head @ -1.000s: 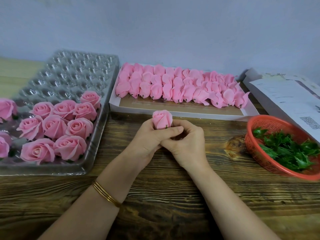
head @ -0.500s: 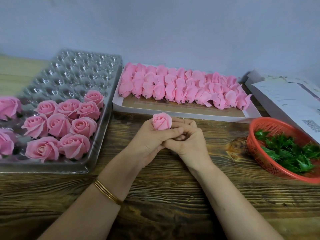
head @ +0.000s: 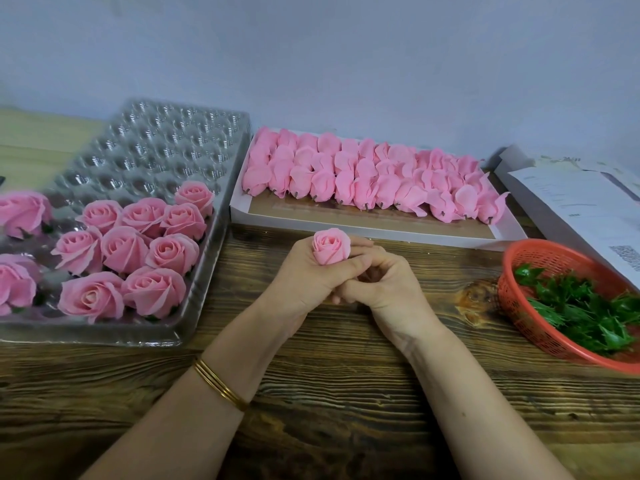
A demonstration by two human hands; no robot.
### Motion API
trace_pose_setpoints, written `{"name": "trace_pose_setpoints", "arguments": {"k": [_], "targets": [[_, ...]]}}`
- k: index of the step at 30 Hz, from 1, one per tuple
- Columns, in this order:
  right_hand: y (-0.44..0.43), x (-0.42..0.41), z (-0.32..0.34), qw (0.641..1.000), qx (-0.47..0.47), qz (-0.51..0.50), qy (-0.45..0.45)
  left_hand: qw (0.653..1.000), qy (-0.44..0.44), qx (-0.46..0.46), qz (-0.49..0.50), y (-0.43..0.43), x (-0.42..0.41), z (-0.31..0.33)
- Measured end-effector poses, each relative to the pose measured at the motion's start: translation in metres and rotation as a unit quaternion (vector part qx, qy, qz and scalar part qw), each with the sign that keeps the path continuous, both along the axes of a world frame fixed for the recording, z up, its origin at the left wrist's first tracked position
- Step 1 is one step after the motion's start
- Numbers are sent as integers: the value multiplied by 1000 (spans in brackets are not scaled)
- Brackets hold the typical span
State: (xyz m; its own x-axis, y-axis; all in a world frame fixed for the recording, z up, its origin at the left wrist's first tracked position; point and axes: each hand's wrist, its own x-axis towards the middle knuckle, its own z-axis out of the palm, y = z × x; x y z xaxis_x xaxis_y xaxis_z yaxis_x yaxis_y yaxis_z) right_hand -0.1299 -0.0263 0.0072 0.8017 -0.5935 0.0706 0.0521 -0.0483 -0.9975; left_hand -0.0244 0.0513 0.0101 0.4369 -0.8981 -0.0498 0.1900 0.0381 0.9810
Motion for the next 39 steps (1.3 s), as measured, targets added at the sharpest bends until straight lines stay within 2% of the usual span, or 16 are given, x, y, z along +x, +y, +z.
{"name": "trace_pose_setpoints", "arguments": {"k": [8, 10, 14, 17, 25, 30, 39], "targets": [[-12, -8, 6, 984, 142, 78, -73, 996, -74, -4, 55, -2, 1, -6], [-14, -9, 7, 986, 143, 42, -80, 994, -86, 2, 67, -2, 2, -7], [-16, -7, 4, 984, 125, -114, -60, 990, -122, 18, 68, -2, -1, -7], [-17, -9, 6, 979, 103, -156, -77, 989, -136, 28, 58, -3, -1, -10], [-9, -8, 13, 987, 100, -97, -76, 988, -152, 21, -23, -1, -11, -1], [-11, -10, 18, 982, 151, -77, -80, 990, -133, 47, -10, 0, -11, -4], [-4, -3, 16, 989, 98, -50, -94, 994, -91, 52, -18, 0, -15, 0]]}}
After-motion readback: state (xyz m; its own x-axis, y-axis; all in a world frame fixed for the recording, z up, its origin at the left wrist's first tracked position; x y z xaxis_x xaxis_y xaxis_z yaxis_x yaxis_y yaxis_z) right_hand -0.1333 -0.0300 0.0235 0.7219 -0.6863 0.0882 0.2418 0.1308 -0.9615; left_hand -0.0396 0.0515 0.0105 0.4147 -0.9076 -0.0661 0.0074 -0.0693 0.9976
